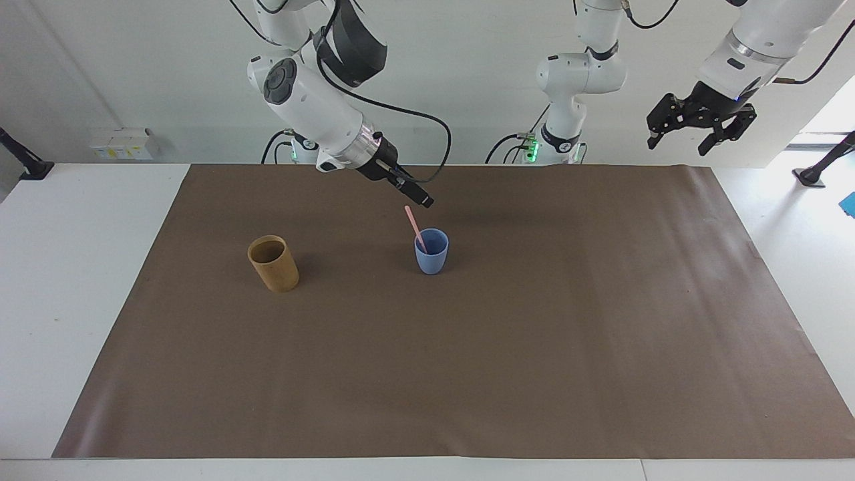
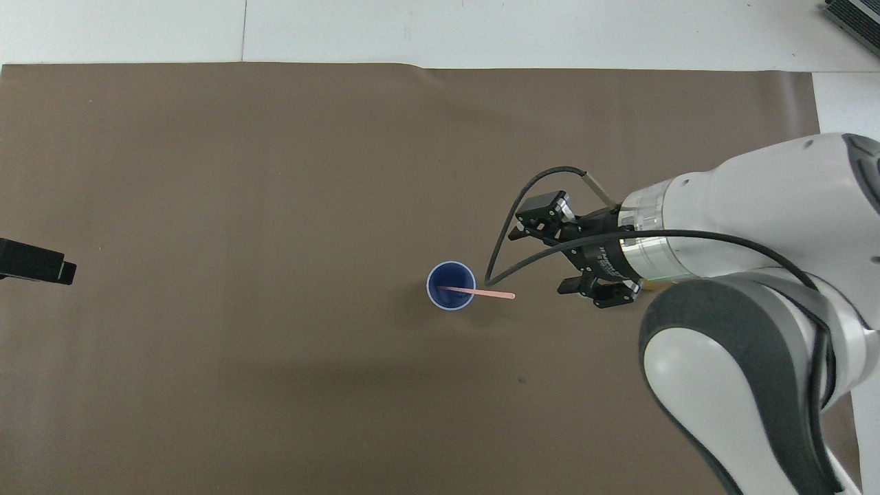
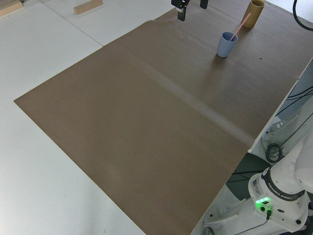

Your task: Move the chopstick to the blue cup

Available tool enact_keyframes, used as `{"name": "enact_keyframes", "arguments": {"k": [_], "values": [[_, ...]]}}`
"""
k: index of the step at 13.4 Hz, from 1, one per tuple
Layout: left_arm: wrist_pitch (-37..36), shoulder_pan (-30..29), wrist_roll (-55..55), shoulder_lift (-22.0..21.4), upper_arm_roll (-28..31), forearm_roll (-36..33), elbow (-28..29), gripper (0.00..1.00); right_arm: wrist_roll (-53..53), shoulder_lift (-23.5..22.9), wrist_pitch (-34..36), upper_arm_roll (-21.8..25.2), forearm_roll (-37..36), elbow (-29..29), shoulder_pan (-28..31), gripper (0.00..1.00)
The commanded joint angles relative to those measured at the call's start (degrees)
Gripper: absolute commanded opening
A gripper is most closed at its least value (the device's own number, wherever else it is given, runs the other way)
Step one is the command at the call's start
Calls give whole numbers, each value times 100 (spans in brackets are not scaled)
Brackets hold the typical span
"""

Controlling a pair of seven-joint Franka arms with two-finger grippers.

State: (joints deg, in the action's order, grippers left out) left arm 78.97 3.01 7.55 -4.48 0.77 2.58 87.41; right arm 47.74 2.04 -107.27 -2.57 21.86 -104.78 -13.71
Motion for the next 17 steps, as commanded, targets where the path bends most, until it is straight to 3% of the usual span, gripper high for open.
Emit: {"name": "enact_keyframes", "arguments": {"k": [1,3,7,12,17], "values": [[-22,-11,-78,-141,55,5,119,100,-1429,182,381,-33,-838,-34,280,100],[-22,-11,-78,-141,64,5,119,100,-2413,244,618,-33,-1401,140,535,100],[-22,-11,-78,-132,64,5,119,100,-3514,69,1751,-33,-2299,1352,737,100],[-22,-2,-78,-132,64,5,119,100,-4228,7,2332,-33,-2370,2074,1045,100],[-31,-11,-78,-132,64,5,119,100,-4326,-46,2150,-59,-2238,2076,1178,100]]}}
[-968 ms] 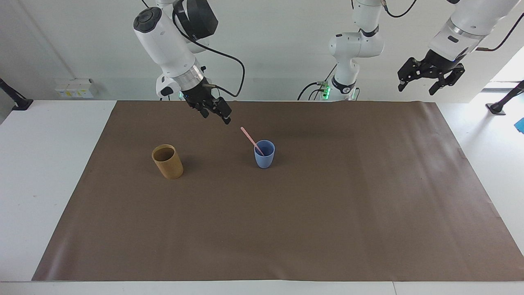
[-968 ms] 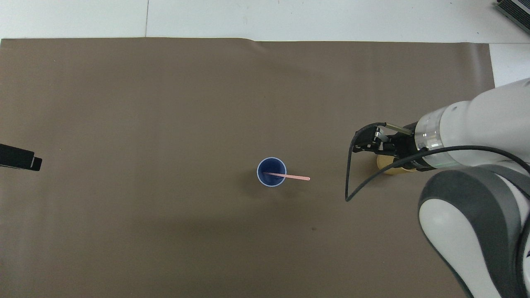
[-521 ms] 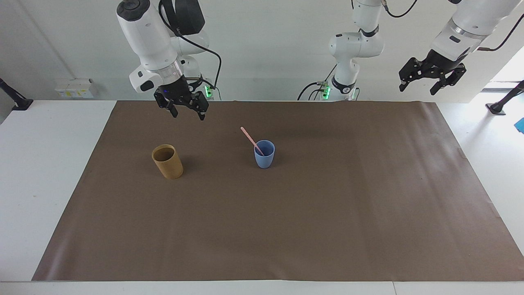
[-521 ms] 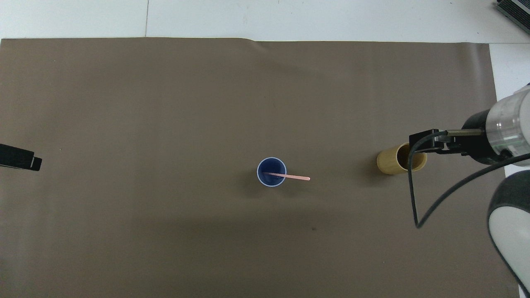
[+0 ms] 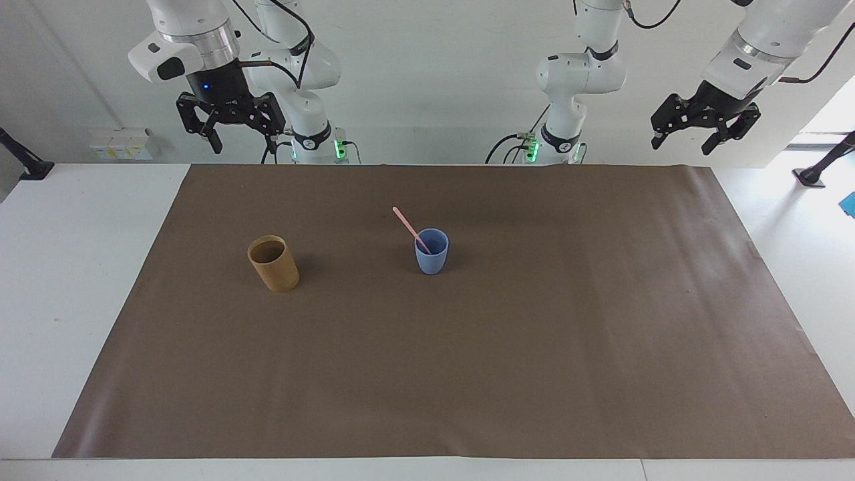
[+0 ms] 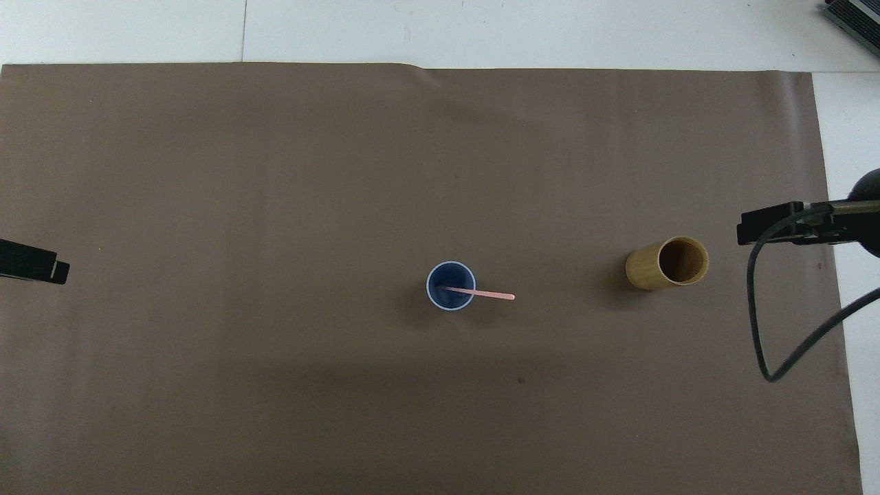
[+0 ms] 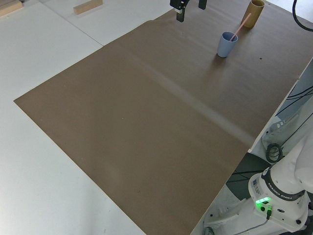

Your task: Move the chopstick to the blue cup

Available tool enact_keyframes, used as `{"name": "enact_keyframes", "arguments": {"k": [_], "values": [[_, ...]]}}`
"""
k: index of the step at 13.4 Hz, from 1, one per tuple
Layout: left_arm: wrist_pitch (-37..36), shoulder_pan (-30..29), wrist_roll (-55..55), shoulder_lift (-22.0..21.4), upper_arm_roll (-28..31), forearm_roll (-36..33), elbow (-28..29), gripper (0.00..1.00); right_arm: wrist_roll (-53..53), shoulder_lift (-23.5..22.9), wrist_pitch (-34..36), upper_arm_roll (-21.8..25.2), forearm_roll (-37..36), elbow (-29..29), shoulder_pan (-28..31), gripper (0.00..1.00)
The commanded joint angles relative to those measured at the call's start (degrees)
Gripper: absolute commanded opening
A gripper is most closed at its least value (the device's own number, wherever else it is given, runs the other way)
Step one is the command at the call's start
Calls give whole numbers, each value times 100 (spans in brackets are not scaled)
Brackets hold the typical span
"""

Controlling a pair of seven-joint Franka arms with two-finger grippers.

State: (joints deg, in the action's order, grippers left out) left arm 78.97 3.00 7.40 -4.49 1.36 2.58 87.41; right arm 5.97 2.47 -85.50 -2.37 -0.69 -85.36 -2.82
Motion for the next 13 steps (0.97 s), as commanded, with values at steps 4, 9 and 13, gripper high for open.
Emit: {"name": "enact_keyframes", "arguments": {"k": [4,9,13], "values": [[-22,-9,-64,-131,4,5,119,100,-236,-88,68,-70,-36,90,80,100],[-22,-9,-64,-131,4,5,119,100,-237,-27,69,-88,25,-42,53,100],[-22,-9,-64,-140,4,5,119,100,-245,17,42,-88,33,-129,71,100]]}}
